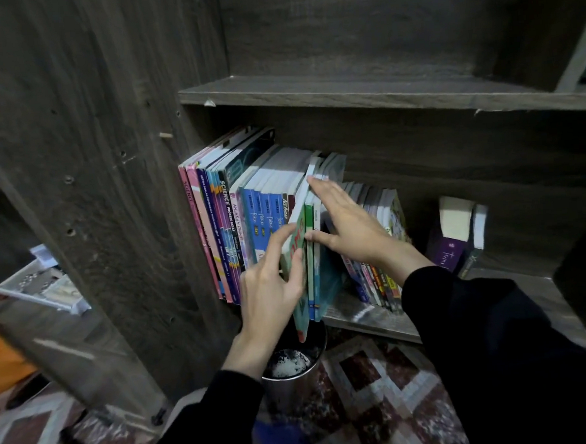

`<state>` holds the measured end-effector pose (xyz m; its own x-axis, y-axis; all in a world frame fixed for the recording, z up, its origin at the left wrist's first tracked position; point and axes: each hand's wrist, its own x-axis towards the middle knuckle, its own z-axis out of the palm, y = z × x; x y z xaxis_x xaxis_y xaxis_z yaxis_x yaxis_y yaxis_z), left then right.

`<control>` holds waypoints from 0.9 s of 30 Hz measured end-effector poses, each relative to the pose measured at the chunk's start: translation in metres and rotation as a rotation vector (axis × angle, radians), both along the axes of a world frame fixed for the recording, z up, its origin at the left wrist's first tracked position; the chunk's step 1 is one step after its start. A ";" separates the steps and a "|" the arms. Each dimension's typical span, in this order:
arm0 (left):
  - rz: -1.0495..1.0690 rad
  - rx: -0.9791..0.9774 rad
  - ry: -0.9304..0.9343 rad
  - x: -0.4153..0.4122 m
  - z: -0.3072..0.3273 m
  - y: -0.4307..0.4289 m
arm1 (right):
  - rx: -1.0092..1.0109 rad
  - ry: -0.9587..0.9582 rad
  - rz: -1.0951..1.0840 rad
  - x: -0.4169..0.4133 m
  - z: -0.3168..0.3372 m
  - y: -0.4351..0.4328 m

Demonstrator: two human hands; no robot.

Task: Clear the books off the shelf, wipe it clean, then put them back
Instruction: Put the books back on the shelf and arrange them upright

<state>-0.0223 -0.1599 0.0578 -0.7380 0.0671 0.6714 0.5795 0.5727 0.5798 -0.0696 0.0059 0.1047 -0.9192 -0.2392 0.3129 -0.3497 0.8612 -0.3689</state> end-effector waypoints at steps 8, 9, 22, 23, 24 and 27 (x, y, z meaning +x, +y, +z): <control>-0.142 0.055 -0.182 0.002 0.009 0.000 | 0.018 0.007 -0.002 0.000 0.001 0.001; -0.133 0.028 -0.194 0.005 0.016 -0.005 | 0.017 0.006 0.002 0.000 0.001 0.001; -0.006 -0.210 -0.175 0.055 0.158 -0.096 | 0.200 -0.114 -0.060 0.001 0.042 -0.026; 0.025 -0.203 -0.165 0.057 0.163 -0.102 | 0.197 -0.100 -0.076 -0.002 0.045 -0.034; 0.053 -0.196 -0.155 0.059 0.165 -0.105 | 0.207 -0.076 -0.086 -0.005 0.048 -0.042; 0.092 -0.191 -0.121 0.057 0.165 -0.110 | 0.250 -0.045 -0.003 -0.016 0.049 -0.067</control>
<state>0.0348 -0.2700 0.2232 -0.8210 0.1137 0.5595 0.4532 0.7259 0.5175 -0.0854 -0.0615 0.1542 -0.9315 -0.3017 0.2031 -0.3354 0.9285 -0.1592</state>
